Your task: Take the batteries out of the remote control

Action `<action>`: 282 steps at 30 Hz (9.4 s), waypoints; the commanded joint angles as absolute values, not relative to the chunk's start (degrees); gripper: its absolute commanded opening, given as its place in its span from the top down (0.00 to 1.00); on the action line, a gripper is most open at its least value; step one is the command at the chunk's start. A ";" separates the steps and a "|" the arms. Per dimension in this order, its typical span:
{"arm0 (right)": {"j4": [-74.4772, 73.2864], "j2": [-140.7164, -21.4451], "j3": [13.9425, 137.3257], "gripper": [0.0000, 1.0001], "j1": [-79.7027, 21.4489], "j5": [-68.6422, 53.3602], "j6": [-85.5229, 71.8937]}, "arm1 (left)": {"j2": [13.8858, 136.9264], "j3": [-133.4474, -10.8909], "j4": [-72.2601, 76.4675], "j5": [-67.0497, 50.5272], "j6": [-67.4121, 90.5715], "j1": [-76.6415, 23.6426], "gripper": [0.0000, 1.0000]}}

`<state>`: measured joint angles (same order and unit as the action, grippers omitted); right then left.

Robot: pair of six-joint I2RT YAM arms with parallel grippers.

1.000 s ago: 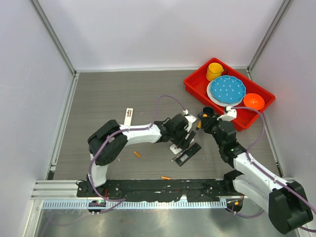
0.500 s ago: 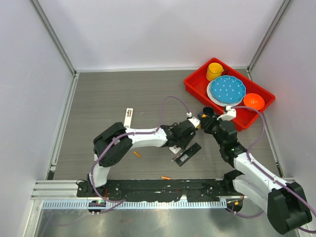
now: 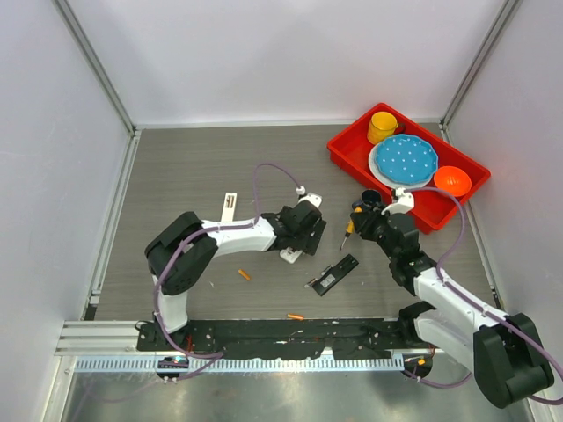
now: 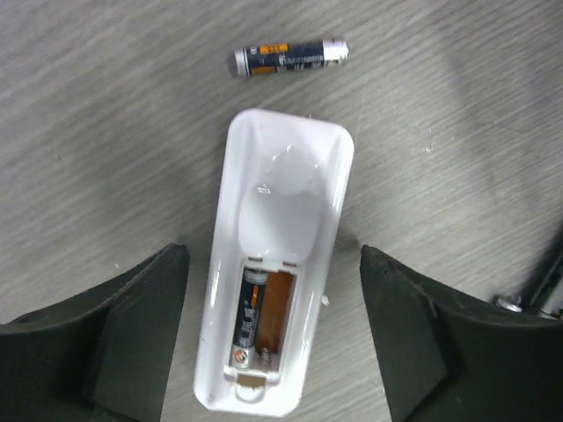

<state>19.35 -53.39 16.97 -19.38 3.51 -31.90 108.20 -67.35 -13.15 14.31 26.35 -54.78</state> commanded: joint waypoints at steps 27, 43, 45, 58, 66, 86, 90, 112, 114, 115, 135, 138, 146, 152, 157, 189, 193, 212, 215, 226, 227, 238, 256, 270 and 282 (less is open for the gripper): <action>26.81 -58.36 22.06 0.99 -19.25 -6.06 -33.22 | 101.87 -58.62 -1.22 -5.63 35.60 -55.99 0.16; 34.97 -71.53 29.26 0.99 -21.44 -12.74 -33.31 | 92.99 -47.83 5.18 -12.30 39.11 -46.68 0.52; 35.51 -74.61 31.01 0.99 -22.06 -13.53 -33.57 | 92.55 -46.76 6.85 -13.71 39.64 -45.97 0.65; 32.78 -83.58 36.30 0.99 -26.80 -10.55 -31.20 | 96.59 -44.91 5.63 -13.10 40.52 -42.45 1.00; 30.32 -83.32 37.44 0.99 -27.34 -8.09 -29.27 | 99.75 -46.40 2.73 -11.25 40.08 -38.94 1.00; 28.56 -82.53 37.71 0.99 -27.42 -6.77 -28.48 | 105.30 -48.52 1.76 -16.26 38.05 -40.07 1.00; 28.65 -82.35 37.44 0.99 -27.51 -6.86 -28.48 | 102.66 -45.01 1.58 -14.77 39.37 -42.53 1.00; 29.62 -85.07 36.74 0.99 -27.86 -6.15 -29.09 | 102.92 -47.11 0.18 -9.58 40.34 -46.49 1.00; 29.88 -85.87 36.65 0.99 -28.04 -5.98 -29.35 | 103.01 -47.37 0.18 -9.49 40.25 -46.49 1.00; 29.88 -86.48 36.74 0.99 -28.30 -5.98 -29.18 | 102.92 -47.46 0.18 -9.49 40.25 -46.49 1.00; 29.71 -84.90 33.66 0.99 -29.36 -9.49 -33.65 | 106.08 -47.72 0.70 -9.84 40.61 -45.62 1.00; 30.15 -84.64 33.40 0.99 -29.36 -10.63 -34.98 | 106.52 -47.81 0.97 -9.93 40.78 -45.53 1.00; 29.36 -82.80 33.57 0.99 -29.36 -11.16 -36.47 | 106.17 -46.93 1.23 -9.49 41.13 -45.18 1.00; 27.95 -80.95 33.57 0.99 -29.36 -10.99 -36.56 | 104.42 -45.70 1.14 -8.62 41.05 -44.91 1.00; 27.42 -79.98 33.31 0.98 -29.44 -10.90 -36.56 | 102.83 -45.09 0.18 -7.38 40.61 -44.65 1.00; 24.44 -74.79 34.19 0.99 -30.32 -8.00 -33.05 | 87.72 -42.37 8.87 -15.02 39.46 -41.75 0.43; 23.64 -74.44 34.54 0.99 -30.32 -8.00 -32.08 | 83.07 -40.96 11.59 -16.96 40.25 -39.03 0.24; 21.80 -79.10 39.46 0.99 -31.20 -13.53 -30.15 | 59.16 -29.71 13.36 -21.72 43.07 -18.99 0.00; 21.80 -82.43 41.65 0.99 -32.87 -15.29 -30.23 | 55.64 -29.71 10.29 -18.11 41.23 -18.63 0.00; 21.19 -96.23 51.41 0.96 -37.79 -16.70 -33.22 | 54.58 -29.88 5.01 -16.17 40.08 -18.55 0.00; 20.40 -97.37 53.07 0.93 -38.05 -16.61 -33.05 | 55.10 -29.71 5.27 -16.69 40.08 -18.54 0.00; 15.38 -100.73 56.43 0.47 -38.23 -14.59 -31.82 | 55.46 -29.09 5.27 -16.79 40.25 -18.63 0.00; 15.38 -92.11 52.47 0.00 -38.41 -8.79 -29.62 | 56.60 -28.04 6.06 -17.22 40.08 -18.63 0.00; 12.66 -80.17 45.97 0.00 -37.88 -0.98 -26.73 | 63.45 -29.00 8.09 -18.90 41.66 -18.63 0.00; 9.06 -54.86 33.59 0.00 -36.56 13.09 -22.77 | 63.20 -36.47 -4.11 -9.59 33.50 -18.63 0.01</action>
<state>9.56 -61.76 36.73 -36.71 6.50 -25.26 65.41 -32.38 0.89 -14.55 38.46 -18.96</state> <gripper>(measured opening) 0.996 0.995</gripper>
